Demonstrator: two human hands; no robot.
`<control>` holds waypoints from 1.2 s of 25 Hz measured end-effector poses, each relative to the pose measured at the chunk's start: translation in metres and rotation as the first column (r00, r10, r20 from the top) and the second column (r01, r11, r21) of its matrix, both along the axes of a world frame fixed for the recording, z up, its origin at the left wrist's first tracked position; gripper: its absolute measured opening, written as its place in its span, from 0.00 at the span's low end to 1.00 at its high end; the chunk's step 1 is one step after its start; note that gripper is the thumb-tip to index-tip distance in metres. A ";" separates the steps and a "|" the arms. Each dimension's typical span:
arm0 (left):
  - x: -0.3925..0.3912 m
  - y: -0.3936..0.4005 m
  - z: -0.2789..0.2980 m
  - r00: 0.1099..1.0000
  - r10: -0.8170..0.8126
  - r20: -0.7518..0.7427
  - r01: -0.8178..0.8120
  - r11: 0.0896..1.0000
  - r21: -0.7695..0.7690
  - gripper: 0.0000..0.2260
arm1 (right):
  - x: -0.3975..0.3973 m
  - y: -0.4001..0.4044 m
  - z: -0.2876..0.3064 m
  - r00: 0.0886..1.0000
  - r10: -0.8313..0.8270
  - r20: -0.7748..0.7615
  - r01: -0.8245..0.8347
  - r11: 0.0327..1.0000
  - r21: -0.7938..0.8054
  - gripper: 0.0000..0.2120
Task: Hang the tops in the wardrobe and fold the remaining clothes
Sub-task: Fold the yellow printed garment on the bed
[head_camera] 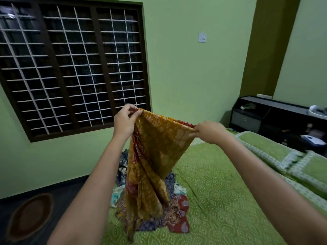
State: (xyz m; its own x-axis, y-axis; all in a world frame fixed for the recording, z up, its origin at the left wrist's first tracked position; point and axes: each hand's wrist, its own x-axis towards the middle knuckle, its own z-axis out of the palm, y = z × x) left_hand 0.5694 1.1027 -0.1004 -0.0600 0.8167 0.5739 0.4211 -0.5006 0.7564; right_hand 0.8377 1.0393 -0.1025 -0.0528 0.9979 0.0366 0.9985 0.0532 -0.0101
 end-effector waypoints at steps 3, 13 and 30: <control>0.002 -0.011 -0.019 0.965 -0.105 -0.239 0.091 0.993 -0.071 0.04 | 0.032 -0.008 0.020 0.987 -0.101 0.122 0.079 0.982 0.173 0.15; 0.113 -0.090 0.004 0.841 0.076 -0.536 -0.029 0.995 0.095 0.10 | 0.141 -0.108 0.058 0.993 -0.042 0.109 0.031 0.994 0.107 0.13; 0.317 -0.196 -0.072 0.957 -0.286 -0.048 0.223 0.831 -0.509 0.02 | 0.345 -0.206 -0.028 0.768 0.028 -0.639 0.027 0.997 0.077 0.06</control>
State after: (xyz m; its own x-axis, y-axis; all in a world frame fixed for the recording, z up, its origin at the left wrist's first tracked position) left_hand 0.8868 0.9069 -0.1719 0.2309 0.9696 0.0805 0.4313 -0.1762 0.8848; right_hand 1.1828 0.8333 -0.1304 0.0102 0.9902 0.1390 0.7622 0.0822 -0.6421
